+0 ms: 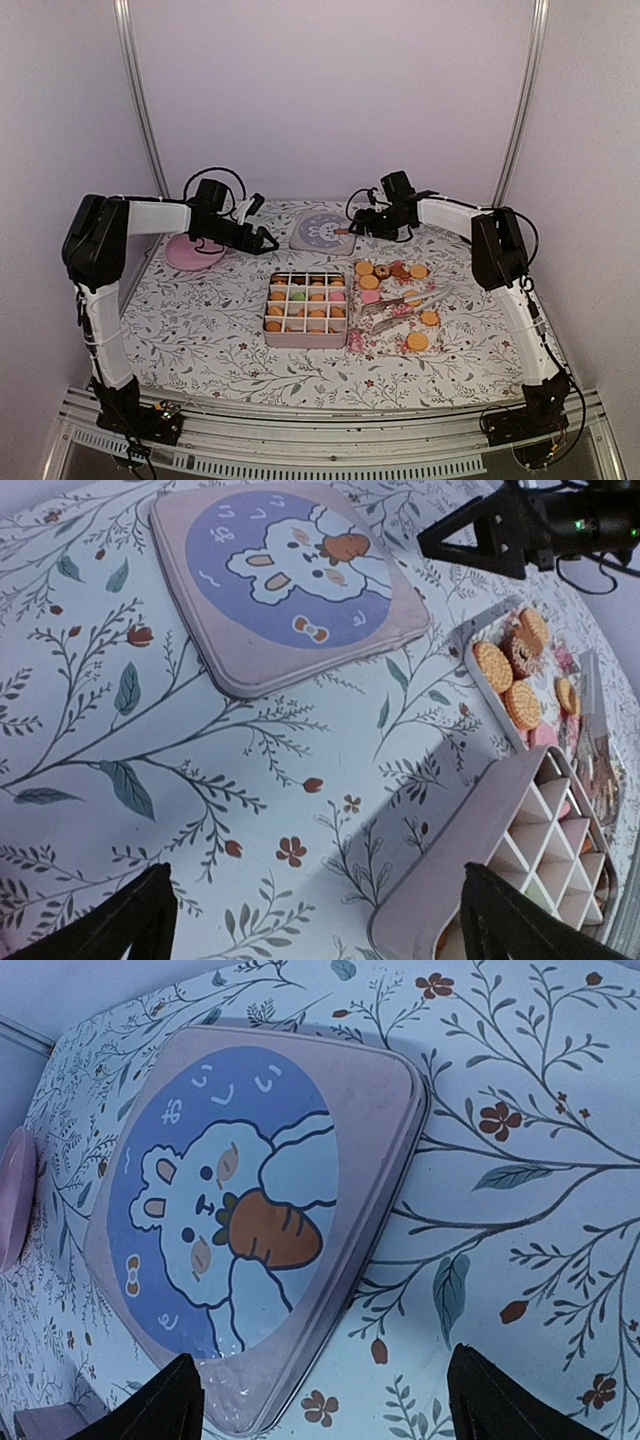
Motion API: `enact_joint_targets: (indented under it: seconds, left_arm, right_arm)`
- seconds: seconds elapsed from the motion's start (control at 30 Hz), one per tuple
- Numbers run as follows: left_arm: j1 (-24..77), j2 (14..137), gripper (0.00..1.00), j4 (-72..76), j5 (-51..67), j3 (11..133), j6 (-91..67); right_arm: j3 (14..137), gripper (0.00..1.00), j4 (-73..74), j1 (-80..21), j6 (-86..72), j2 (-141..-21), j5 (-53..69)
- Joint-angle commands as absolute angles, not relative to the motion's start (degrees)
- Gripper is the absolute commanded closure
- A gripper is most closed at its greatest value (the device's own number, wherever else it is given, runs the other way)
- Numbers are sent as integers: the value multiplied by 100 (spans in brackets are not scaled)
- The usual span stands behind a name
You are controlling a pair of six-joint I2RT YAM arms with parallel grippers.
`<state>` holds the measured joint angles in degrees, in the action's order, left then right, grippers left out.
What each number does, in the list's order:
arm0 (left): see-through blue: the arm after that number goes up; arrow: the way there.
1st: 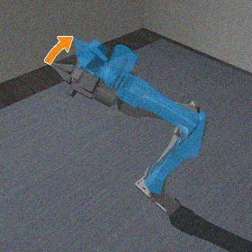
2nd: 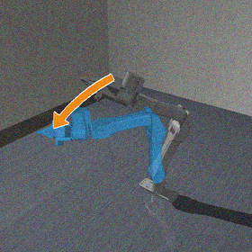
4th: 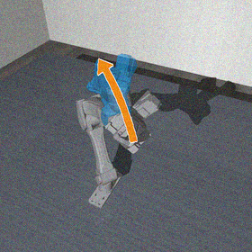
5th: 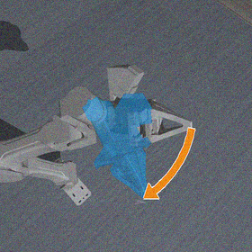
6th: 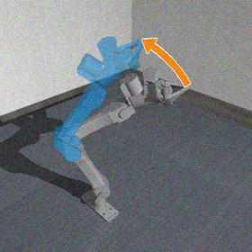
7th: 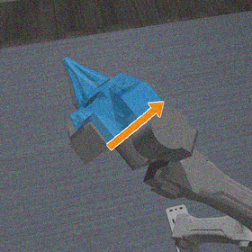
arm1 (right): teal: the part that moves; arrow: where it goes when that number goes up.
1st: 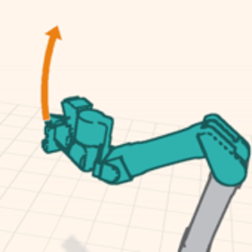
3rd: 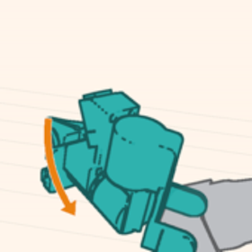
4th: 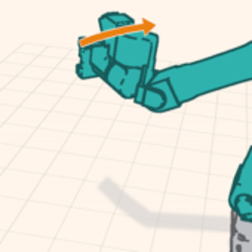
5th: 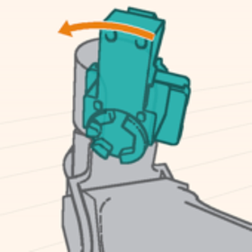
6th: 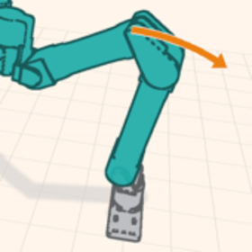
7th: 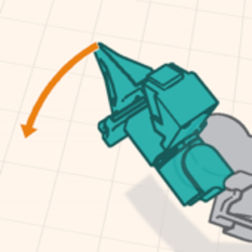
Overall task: Pack the cookies
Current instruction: Move the box lid to the center of the board.
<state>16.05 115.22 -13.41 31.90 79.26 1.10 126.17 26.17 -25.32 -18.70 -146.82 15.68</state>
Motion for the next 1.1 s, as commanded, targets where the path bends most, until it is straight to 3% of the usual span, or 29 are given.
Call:
enact_joint_targets:
  seconds: [0.0,0.37,0.6,0.9,1.07]
  left_arm:
    - [1538,12206,1,-1219,3493,8607,-286]
    - [1523,14179,7,-1774,3741,11234,-845]
    - [1635,15469,16,-2988,3485,13355,-843]
    - [1685,15425,29,-3573,3652,13061,-556]
    - [1739,14655,34,-3270,3894,11742,-415]
  right_arm:
    - [13111,14,2511,-2488,-2044,-15106,1829]
    - [13122,14,2162,-2783,-2023,-15471,2293]
    - [13120,14,2063,-3147,-1927,-15464,2462]
    - [12863,14,2042,-3543,-2048,-15156,2599]
    - [12124,14,1731,-3738,-2252,-14605,2571]
